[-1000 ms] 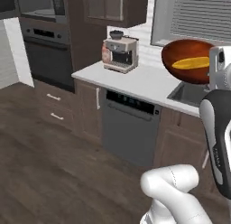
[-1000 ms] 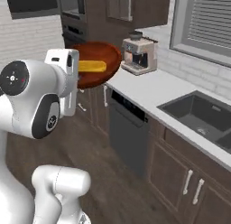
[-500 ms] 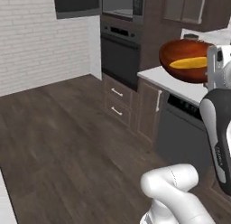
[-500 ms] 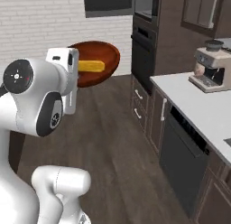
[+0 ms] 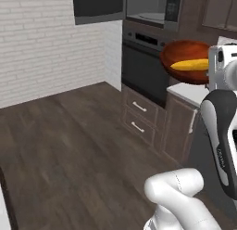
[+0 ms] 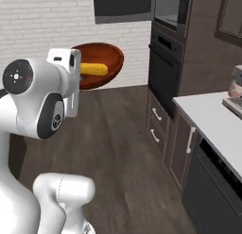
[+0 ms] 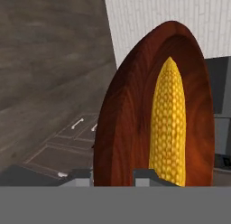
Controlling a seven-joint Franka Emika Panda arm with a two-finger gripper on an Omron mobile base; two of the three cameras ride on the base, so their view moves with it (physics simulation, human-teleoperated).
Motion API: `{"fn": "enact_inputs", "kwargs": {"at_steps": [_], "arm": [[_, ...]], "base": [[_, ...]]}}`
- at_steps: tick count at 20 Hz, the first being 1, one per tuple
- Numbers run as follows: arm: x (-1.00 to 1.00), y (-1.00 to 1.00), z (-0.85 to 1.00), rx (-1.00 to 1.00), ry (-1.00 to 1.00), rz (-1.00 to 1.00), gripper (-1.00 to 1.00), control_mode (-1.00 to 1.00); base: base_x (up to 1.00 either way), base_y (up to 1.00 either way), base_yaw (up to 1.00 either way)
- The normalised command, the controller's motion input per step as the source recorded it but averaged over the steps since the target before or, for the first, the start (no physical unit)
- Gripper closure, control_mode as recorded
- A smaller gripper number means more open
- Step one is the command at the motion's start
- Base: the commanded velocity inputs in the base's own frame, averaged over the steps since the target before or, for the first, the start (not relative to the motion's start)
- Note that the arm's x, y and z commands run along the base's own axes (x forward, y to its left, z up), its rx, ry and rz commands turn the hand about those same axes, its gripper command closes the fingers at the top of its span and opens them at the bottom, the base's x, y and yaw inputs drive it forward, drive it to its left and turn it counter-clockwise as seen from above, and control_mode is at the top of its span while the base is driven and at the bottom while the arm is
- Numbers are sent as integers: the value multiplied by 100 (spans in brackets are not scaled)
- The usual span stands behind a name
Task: Pick the corn from the sink and place it in the bowl. Then pick the bowl and place it in the microwave. Then close the microwave door and press the start button.
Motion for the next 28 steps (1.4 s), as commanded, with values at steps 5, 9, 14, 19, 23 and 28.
{"fn": "enact_inputs", "kwargs": {"at_steps": [5, 9, 14, 19, 23, 28], "arm": [[0, 0, 0, 0, 0, 0, 100, 100], [0, 0, 0, 0, 0, 0, 100, 100], [0, 0, 0, 0, 0, 0, 100, 100], [0, 0, 0, 0, 0, 0, 100, 100], [0, 0, 0, 0, 0, 0, 100, 100], [0, 0, 0, 0, 0, 0, 100, 100]], "base": [[100, 0, 0], [100, 0, 0], [100, -19, 0], [100, -18, 0], [96, -15, 0], [89, -18, 0]]}}
